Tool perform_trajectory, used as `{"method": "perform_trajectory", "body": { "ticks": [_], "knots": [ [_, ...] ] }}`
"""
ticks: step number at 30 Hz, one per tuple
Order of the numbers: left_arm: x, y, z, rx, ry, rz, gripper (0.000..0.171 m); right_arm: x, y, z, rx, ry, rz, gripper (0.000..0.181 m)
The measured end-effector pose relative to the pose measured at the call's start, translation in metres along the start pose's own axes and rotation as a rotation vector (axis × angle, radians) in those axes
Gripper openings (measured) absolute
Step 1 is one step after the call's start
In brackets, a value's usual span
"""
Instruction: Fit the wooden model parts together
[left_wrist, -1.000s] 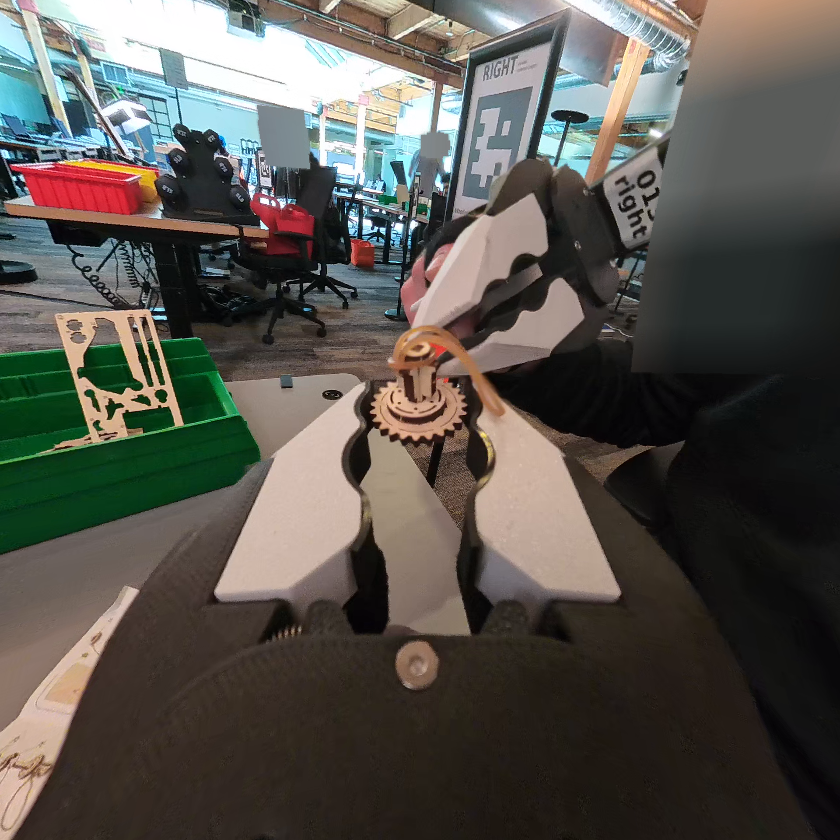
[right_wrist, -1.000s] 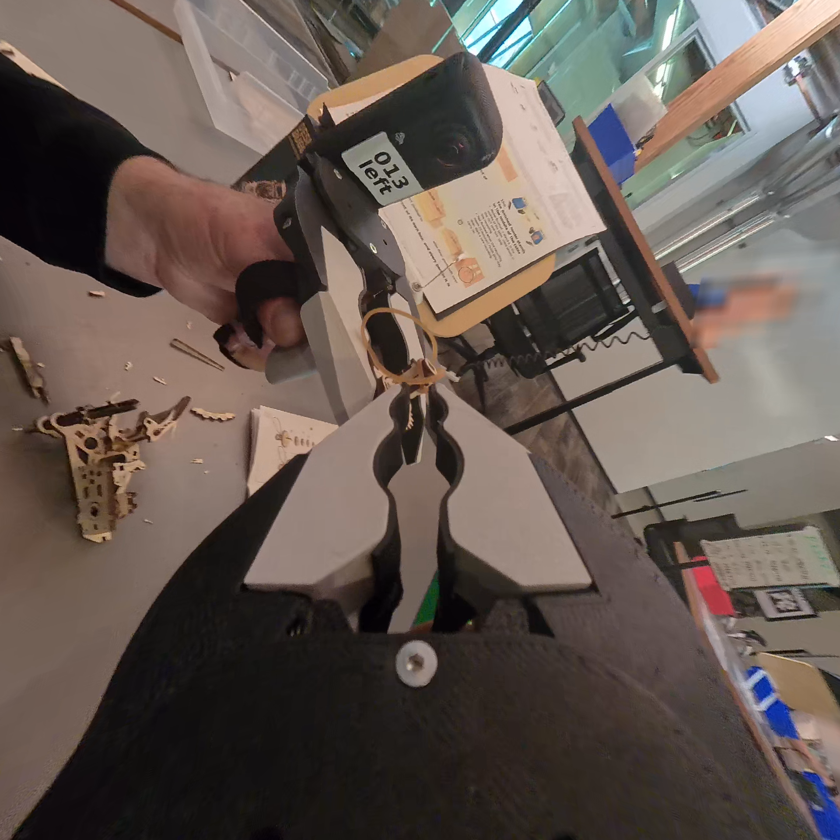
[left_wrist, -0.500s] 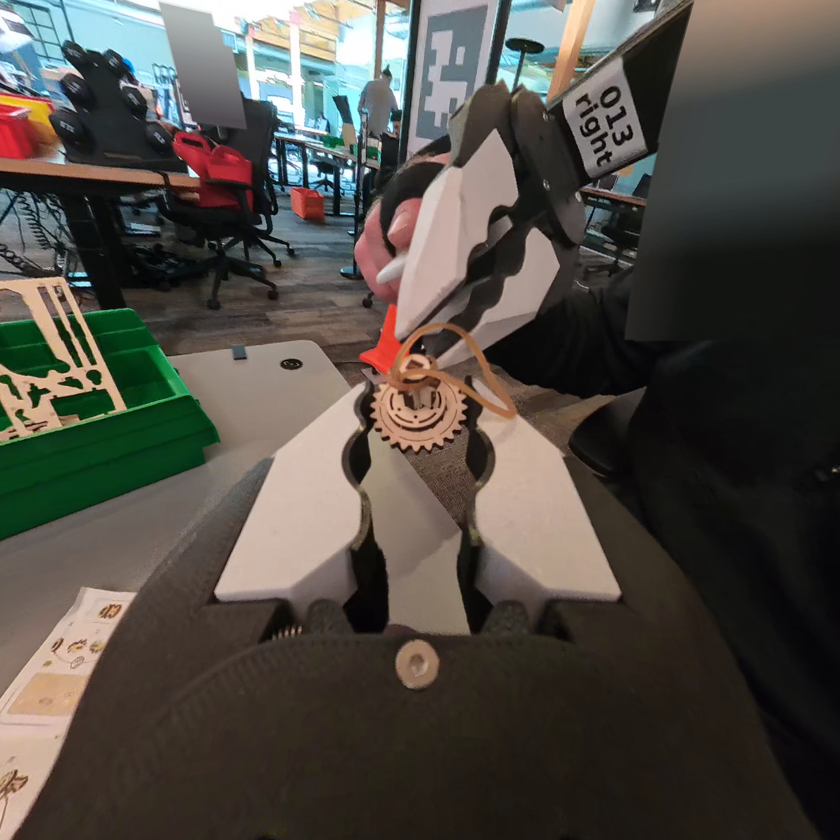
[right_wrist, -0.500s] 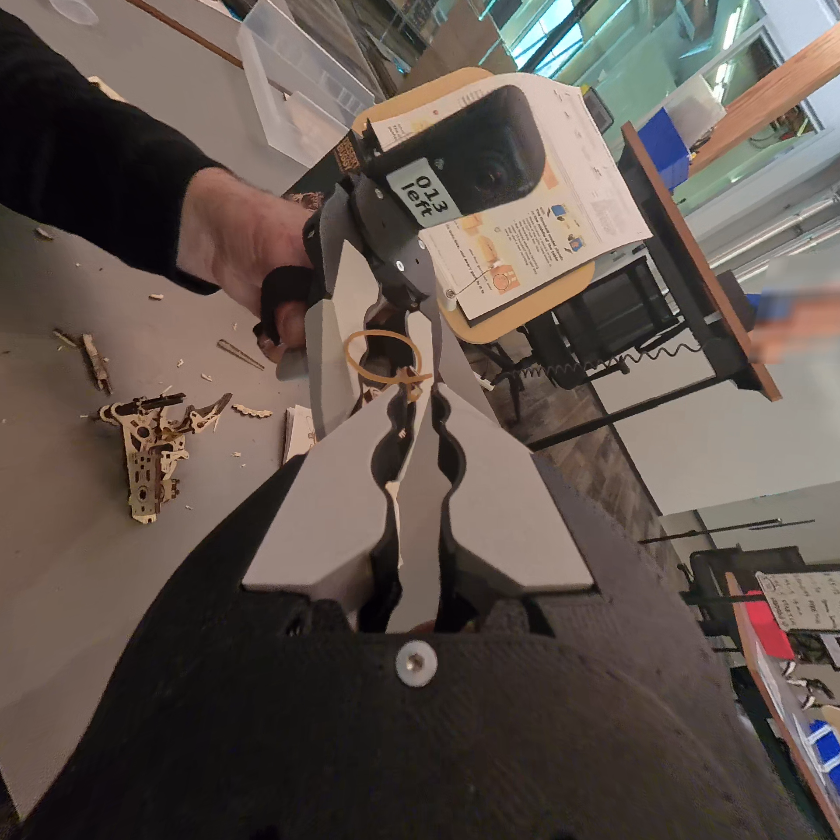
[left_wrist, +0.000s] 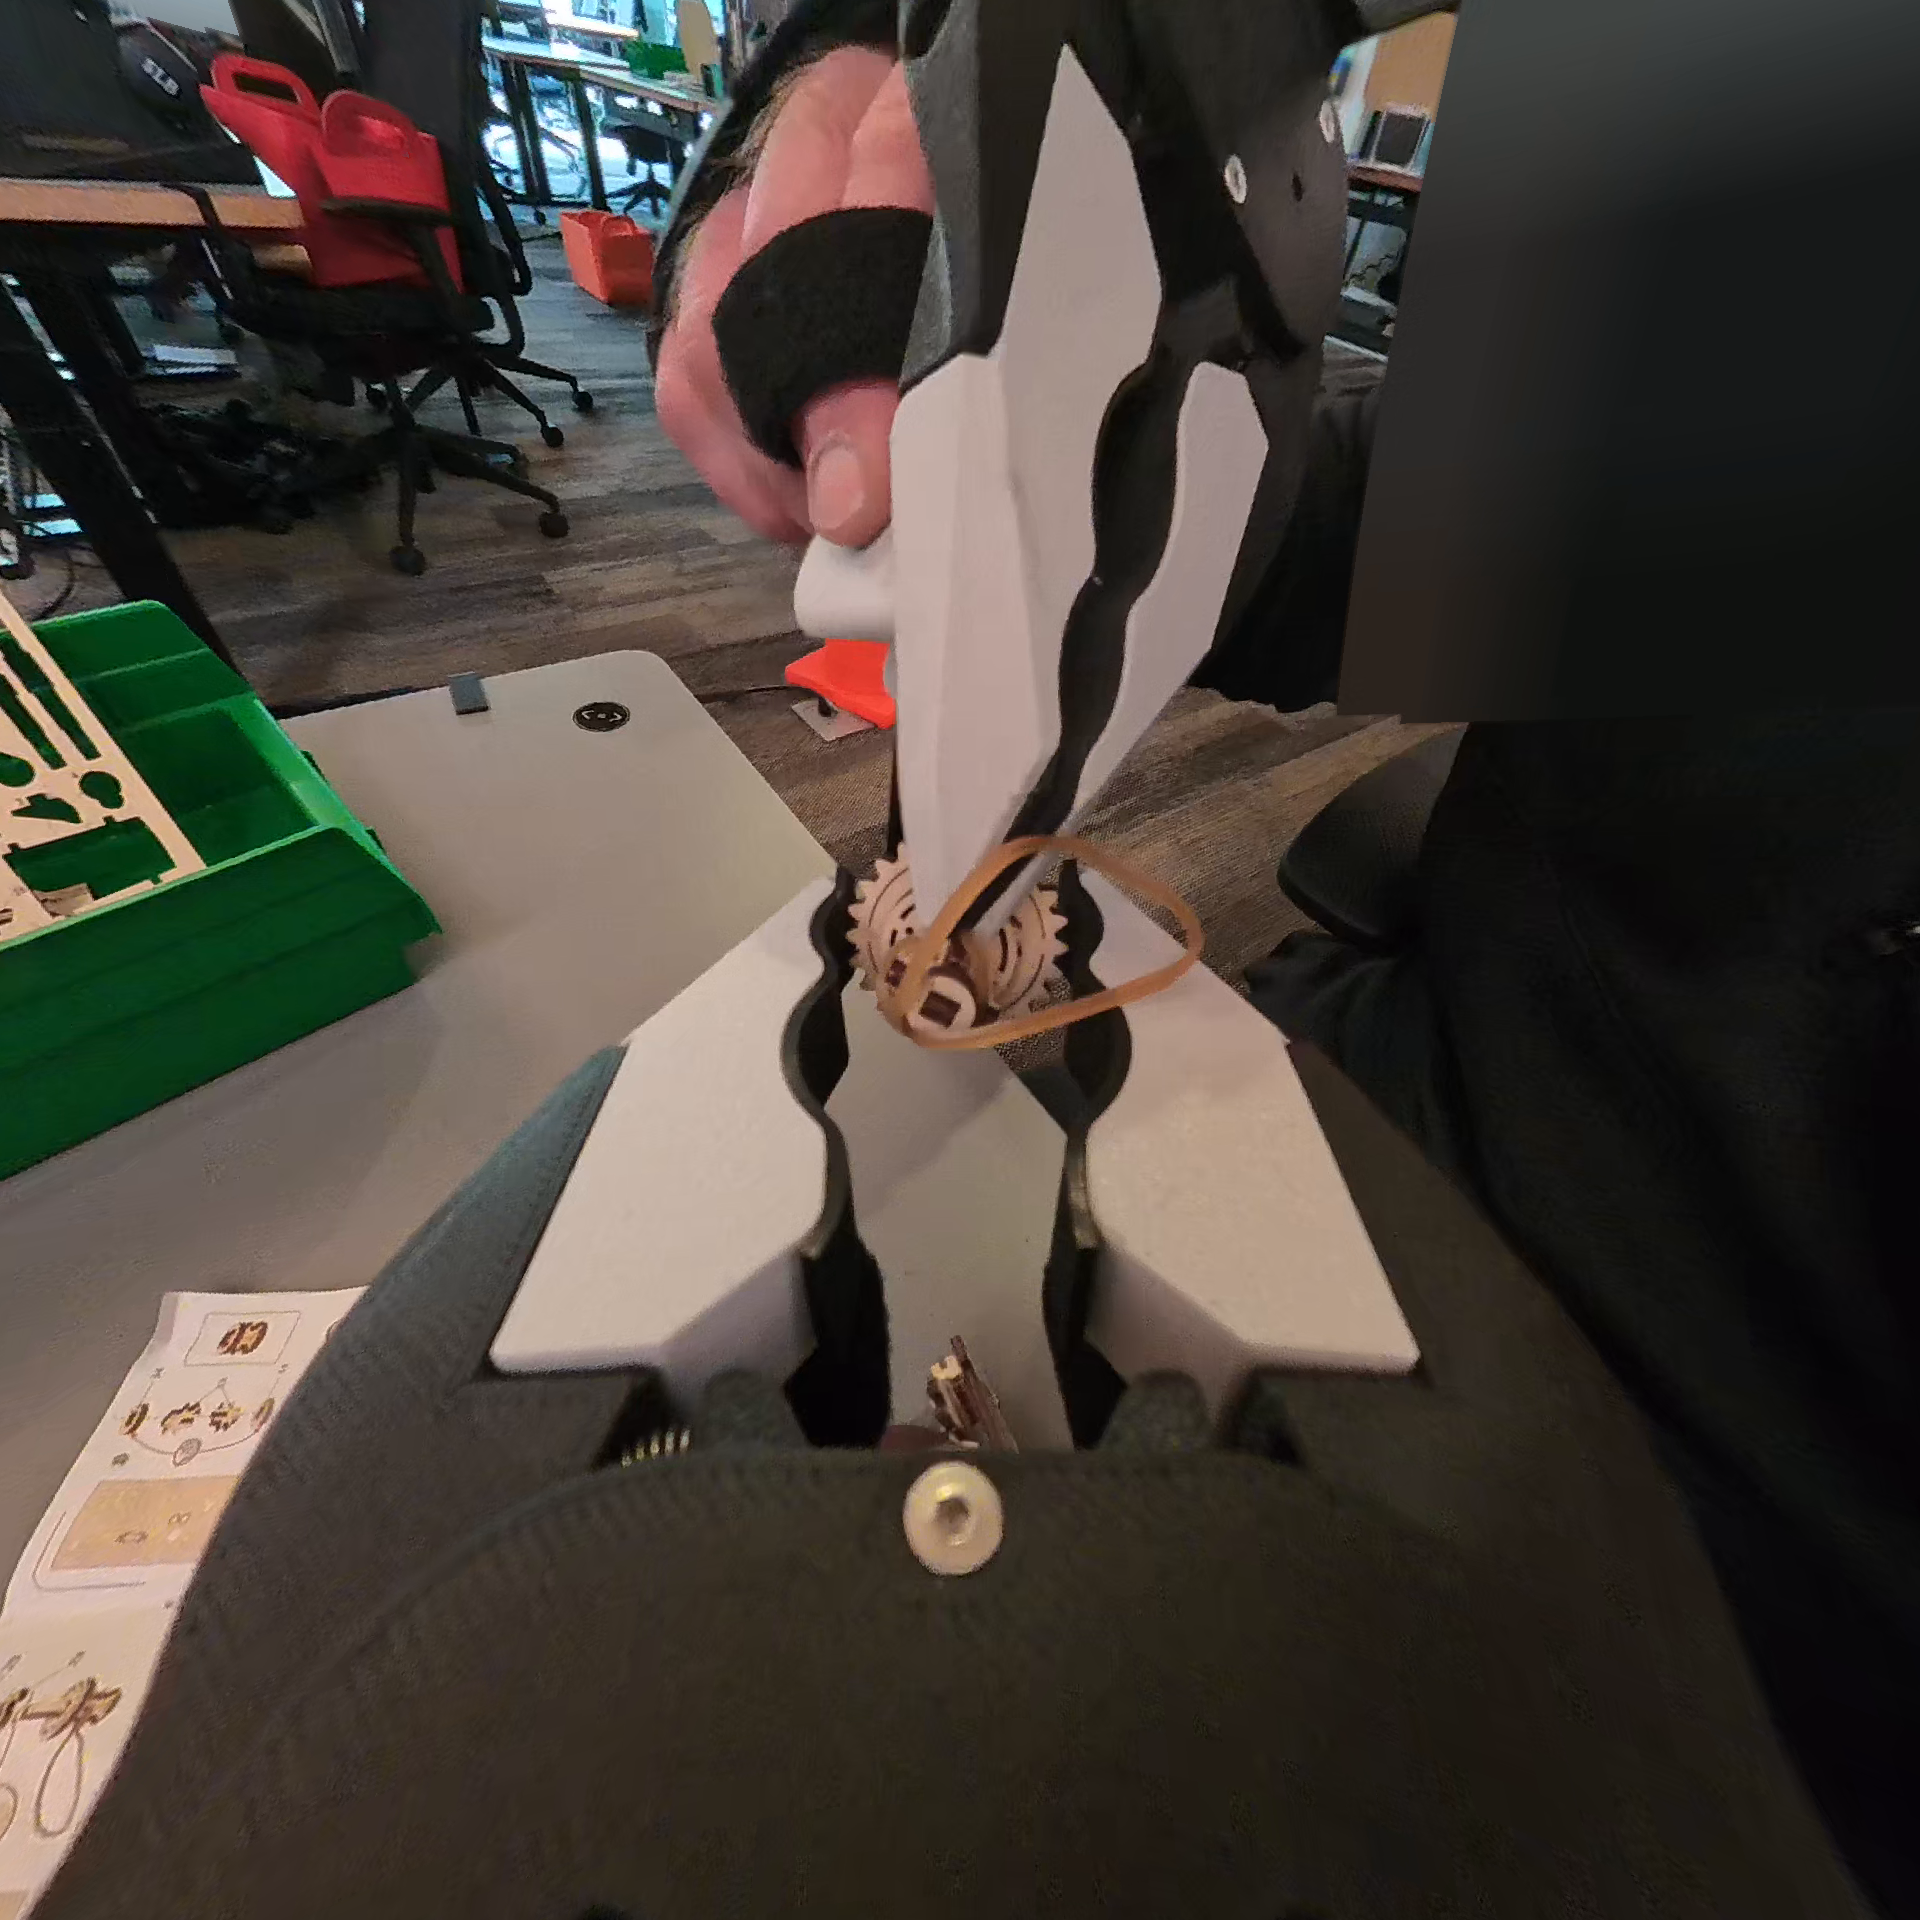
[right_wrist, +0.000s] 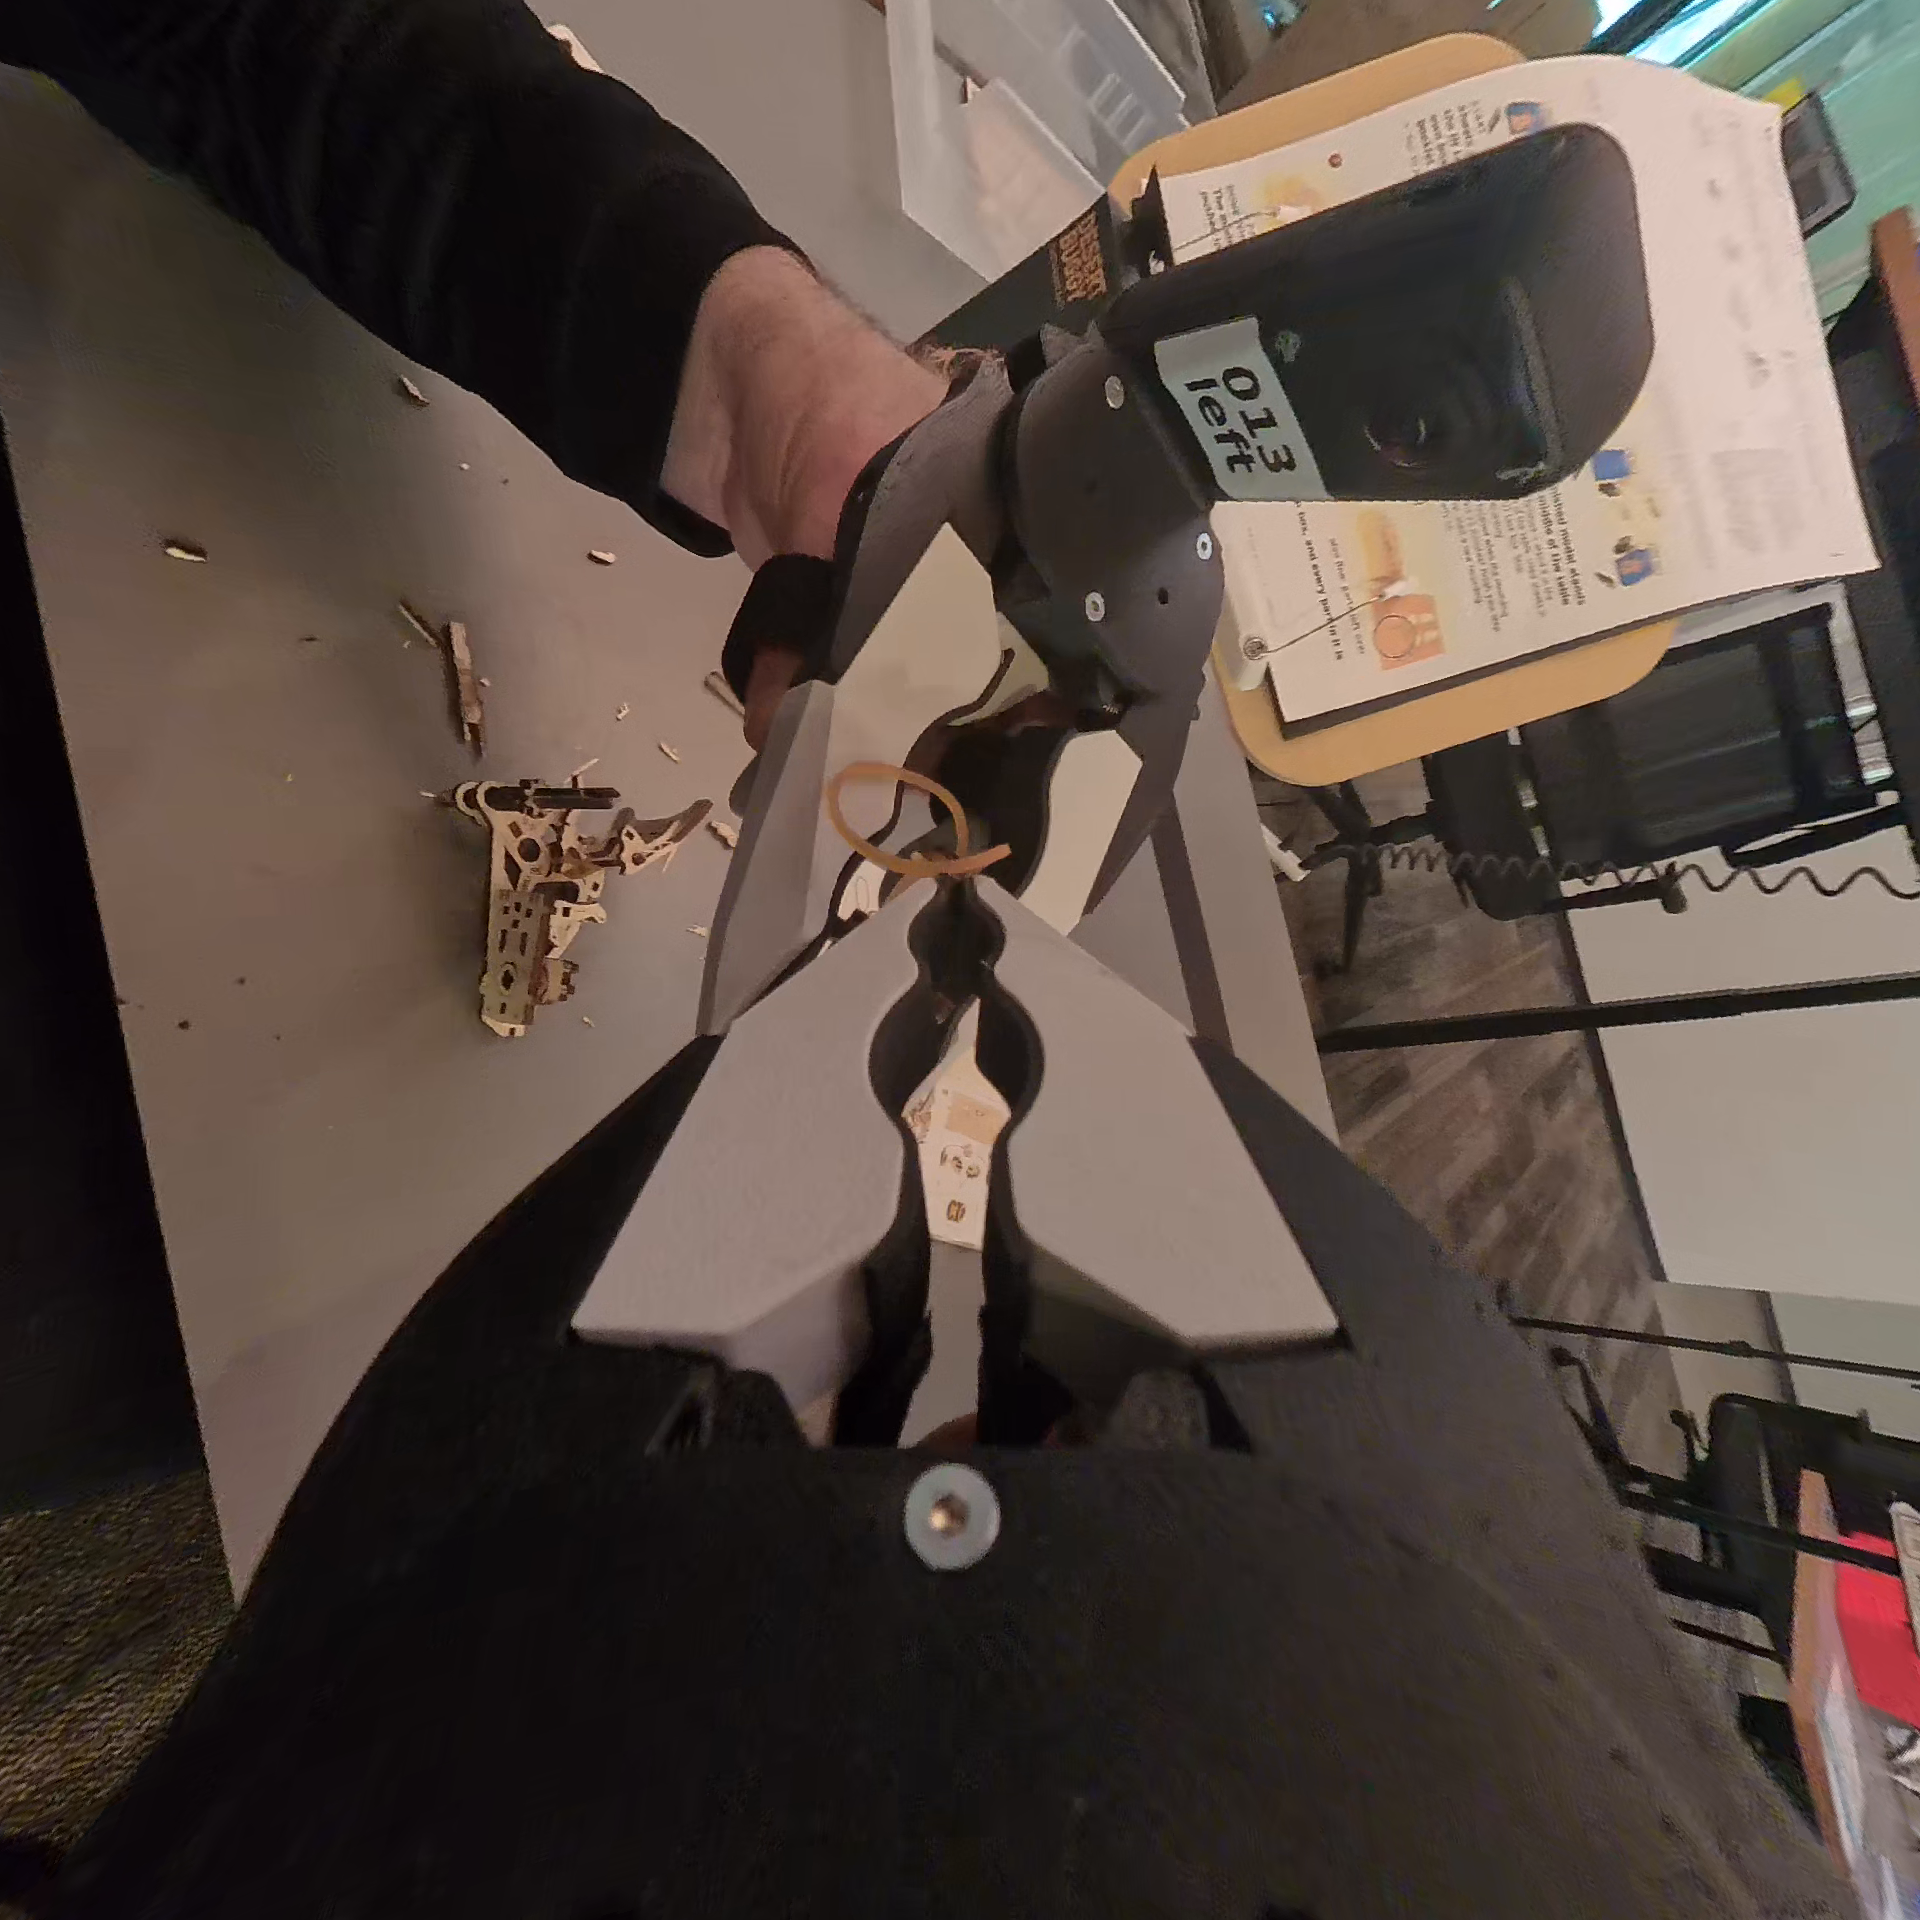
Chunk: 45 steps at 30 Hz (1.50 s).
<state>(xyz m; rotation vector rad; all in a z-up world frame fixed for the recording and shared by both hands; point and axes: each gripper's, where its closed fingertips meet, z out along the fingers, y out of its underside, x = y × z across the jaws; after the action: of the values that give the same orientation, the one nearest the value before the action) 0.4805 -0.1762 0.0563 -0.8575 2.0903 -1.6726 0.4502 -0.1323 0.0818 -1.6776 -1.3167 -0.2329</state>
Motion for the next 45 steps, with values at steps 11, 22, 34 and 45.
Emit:
{"method": "perform_trajectory", "body": {
  "ticks": [11,22,34,45],
  "knots": [
    [0.002,0.008,0.003,-0.075,-0.031,0.053,0.037,0.005,0.001,0.002,0.036,0.015,0.093,0.000],
    [0.002,0.017,0.010,-0.121,-0.035,0.073,0.036,0.002,0.003,-0.003,0.042,-0.011,0.123,0.006],
    [-0.014,0.024,0.011,-0.213,-0.208,0.202,0.037,-0.001,0.015,-0.006,0.052,-0.132,0.395,0.008],
    [-0.041,0.011,-0.001,-0.319,-0.583,0.539,0.037,-0.005,0.014,0.000,0.082,-0.007,0.479,0.010]
  ]
}}
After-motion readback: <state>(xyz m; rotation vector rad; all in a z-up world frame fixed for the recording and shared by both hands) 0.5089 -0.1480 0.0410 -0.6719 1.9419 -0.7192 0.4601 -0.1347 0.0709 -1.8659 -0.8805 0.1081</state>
